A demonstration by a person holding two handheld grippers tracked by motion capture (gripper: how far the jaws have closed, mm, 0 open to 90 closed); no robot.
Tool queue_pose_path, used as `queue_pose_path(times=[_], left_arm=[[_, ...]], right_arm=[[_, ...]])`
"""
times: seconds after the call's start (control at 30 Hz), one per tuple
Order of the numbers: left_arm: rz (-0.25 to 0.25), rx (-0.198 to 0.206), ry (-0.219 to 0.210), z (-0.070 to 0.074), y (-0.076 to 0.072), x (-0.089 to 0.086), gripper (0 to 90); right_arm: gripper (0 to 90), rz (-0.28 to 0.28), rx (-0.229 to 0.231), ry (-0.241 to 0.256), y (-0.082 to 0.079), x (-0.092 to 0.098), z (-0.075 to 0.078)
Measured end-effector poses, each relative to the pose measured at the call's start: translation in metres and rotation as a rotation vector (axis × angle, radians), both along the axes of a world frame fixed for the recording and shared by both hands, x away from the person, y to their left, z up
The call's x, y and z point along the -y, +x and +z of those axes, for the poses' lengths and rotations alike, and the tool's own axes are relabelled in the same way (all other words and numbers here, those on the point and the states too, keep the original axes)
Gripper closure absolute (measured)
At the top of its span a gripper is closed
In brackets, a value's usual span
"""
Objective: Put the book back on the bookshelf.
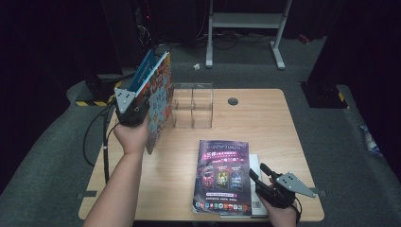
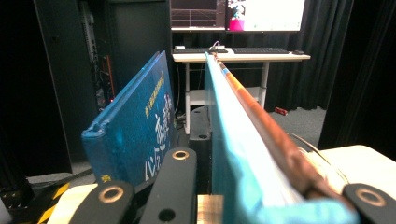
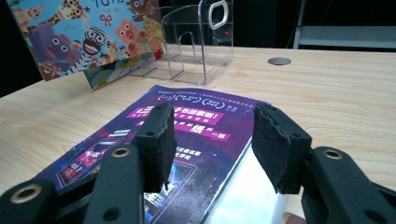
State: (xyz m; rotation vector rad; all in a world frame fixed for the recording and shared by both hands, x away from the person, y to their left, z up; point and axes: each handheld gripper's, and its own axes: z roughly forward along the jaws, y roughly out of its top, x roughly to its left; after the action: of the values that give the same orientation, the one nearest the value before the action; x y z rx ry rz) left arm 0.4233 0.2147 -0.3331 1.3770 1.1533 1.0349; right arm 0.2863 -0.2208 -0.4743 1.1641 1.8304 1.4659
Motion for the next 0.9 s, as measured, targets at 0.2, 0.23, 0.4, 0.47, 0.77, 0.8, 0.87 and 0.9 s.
queue_pose_path(times=[0.2,0.23,0.4,0.47,0.77,0.8,0.87,0.9], left_arm=[[0.005,-0.005,0.008,-0.008,0.009,0.003,81.2],[0.008,-0.005,0.008,-0.010,0.010,0.003,81.2],[0.016,-0.006,0.011,-0.020,0.010,0.002,81.2],[0.017,-0.005,0.010,-0.023,0.010,0.002,81.2],[0.012,-0.003,0.000,-0.034,0.004,-0.001,80.9],[0.009,-0.005,0.003,-0.035,0.003,-0.002,80.9],[0.002,-0.009,0.011,-0.037,-0.001,-0.002,80.7],[0.001,-0.011,0.012,-0.038,-0.002,-0.002,80.7]], right_arm=[[48.8,0.000,-0.002,0.001,0.000,0.000,-0.001],[48.8,0.000,-0.002,0.001,0.000,0.000,-0.001],[48.9,0.002,-0.006,-0.002,0.000,0.000,-0.002],[48.9,0.003,-0.006,-0.004,-0.001,-0.001,-0.002],[48.9,0.011,-0.008,-0.011,-0.002,-0.003,-0.003],[48.9,0.012,-0.009,-0.011,-0.002,-0.004,-0.003],[48.9,0.013,-0.008,-0.013,-0.002,-0.004,-0.003],[48.9,0.013,-0.008,-0.013,-0.002,-0.004,-0.003]])
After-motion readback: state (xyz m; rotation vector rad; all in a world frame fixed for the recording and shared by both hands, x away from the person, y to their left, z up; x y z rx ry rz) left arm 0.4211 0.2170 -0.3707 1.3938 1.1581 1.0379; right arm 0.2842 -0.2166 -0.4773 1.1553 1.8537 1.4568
